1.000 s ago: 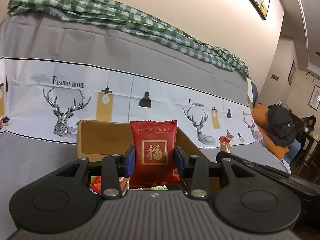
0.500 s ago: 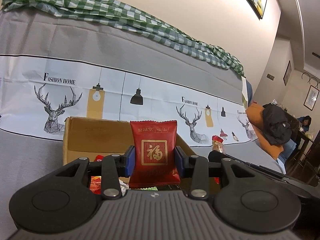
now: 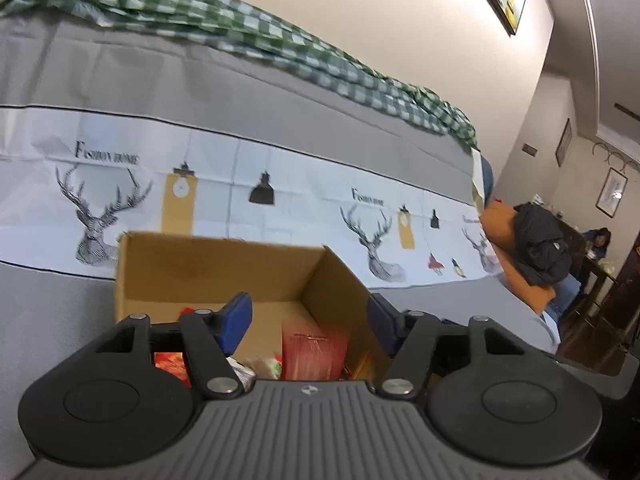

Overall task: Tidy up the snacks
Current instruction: 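Open both grippers to drop the candy and red packet into the box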

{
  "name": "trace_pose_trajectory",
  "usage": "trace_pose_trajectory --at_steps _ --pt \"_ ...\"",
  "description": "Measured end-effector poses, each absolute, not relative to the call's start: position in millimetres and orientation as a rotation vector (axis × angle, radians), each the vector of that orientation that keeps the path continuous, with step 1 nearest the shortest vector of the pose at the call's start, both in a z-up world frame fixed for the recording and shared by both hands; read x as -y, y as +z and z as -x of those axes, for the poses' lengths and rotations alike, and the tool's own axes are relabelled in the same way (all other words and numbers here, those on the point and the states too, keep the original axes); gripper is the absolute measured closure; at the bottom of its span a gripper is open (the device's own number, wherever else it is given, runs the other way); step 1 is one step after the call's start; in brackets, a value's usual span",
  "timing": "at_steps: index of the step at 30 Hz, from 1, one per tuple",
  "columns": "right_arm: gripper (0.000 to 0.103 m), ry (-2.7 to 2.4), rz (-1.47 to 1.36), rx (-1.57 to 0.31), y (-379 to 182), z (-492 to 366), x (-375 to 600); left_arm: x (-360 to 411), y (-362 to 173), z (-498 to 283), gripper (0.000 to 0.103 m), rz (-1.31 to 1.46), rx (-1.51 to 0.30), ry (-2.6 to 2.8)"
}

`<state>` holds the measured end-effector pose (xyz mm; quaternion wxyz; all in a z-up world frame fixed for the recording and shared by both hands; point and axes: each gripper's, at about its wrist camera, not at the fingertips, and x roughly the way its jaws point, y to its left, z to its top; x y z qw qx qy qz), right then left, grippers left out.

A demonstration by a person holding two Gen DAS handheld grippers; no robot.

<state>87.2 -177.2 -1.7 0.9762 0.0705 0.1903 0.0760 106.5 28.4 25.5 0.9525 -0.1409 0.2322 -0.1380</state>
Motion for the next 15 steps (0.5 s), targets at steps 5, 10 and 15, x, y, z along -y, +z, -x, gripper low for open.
trace_pose_trajectory --at_steps 5,10,15 --pt "0.056 0.143 -0.199 -0.403 -4 -91 184 -39 24 -101 0.031 0.283 -0.475 -0.259" --pt "0.037 0.156 -0.241 -0.413 -1 -87 191 -37 28 -76 0.024 0.175 -0.467 -0.252" --pt "0.006 0.208 -0.225 -0.411 25 -68 204 -33 44 -44 0.013 0.178 -0.515 -0.189"
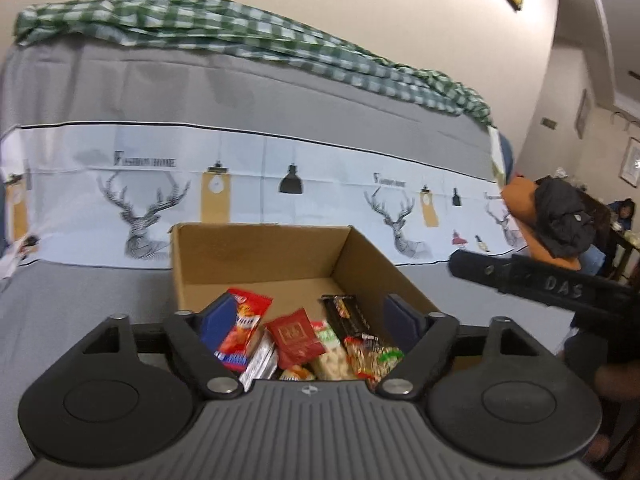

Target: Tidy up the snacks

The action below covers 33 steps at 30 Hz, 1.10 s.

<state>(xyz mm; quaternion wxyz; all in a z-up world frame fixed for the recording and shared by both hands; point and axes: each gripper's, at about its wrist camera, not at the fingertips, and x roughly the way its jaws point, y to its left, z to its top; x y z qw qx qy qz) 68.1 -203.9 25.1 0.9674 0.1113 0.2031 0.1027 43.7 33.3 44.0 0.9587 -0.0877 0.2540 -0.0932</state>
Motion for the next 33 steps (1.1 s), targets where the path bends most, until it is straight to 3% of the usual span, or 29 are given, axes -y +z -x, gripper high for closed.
trace_pose_trajectory --at_steps 2,9,13,33 --pt "0.001 0.213 -0.203 -0.423 36 -60 210 -28 51 -23 0.000 0.157 -0.520 -0.153" --pt "0.001 0.180 -0.212 -0.529 15 -18 230 -14 14 11 0.000 0.230 -0.766 0.006" --pt "0.001 0.206 -0.178 -0.631 -1 -18 220 -8 -14 11 0.000 0.166 -0.819 0.039" --pt "0.001 0.177 -0.031 -0.696 -21 -33 198 -7 -18 -4 0.000 0.187 -0.814 0.029"
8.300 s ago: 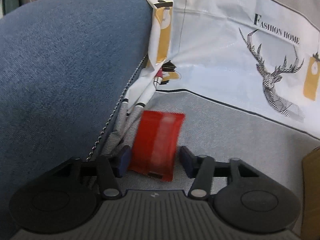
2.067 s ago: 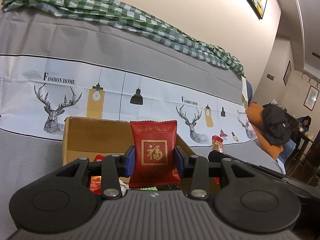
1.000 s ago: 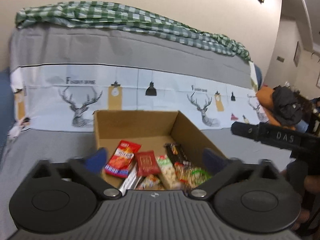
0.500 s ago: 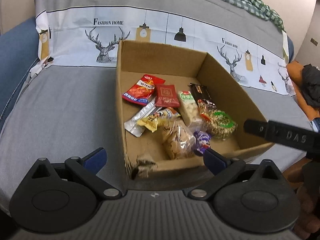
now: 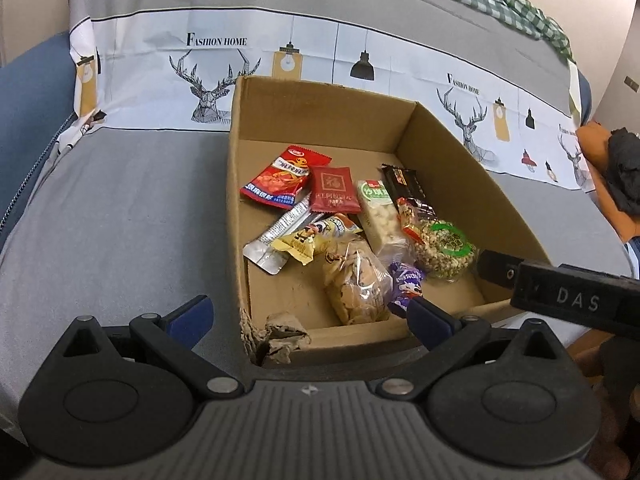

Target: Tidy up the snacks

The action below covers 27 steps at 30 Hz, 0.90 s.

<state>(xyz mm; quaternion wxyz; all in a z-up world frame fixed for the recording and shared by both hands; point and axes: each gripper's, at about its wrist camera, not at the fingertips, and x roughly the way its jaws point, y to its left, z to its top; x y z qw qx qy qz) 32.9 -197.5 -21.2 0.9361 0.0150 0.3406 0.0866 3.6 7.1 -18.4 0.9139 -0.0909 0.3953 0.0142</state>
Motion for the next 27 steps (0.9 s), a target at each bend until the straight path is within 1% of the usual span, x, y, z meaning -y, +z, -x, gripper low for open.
trace_pose_trajectory --at_steps 27 --pt "0.001 0.195 0.026 -0.684 -24.0 -30.1 189.7 -10.0 -15.2 -4.0 0.000 0.210 -0.802 0.038"
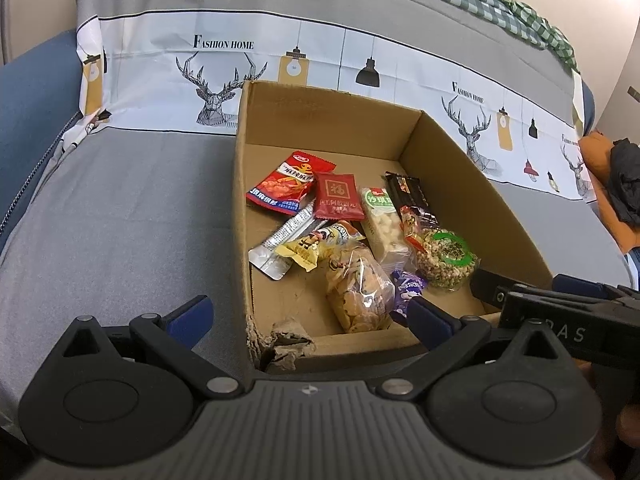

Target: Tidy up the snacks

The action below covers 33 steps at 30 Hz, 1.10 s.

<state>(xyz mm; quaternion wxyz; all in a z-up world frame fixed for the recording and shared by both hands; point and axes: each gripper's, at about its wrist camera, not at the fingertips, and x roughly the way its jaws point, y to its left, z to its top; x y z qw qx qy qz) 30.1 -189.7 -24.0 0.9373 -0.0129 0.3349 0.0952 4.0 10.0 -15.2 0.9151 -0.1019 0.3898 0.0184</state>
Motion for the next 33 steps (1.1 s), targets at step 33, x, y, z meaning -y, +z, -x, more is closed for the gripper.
trace_pose_trajectory --at_steps 33 --pt "0.001 0.203 0.035 -0.675 -27.9 -30.3 186.8 -10.9 -17.2 -5.0 0.000 0.222 -0.808 0.023"
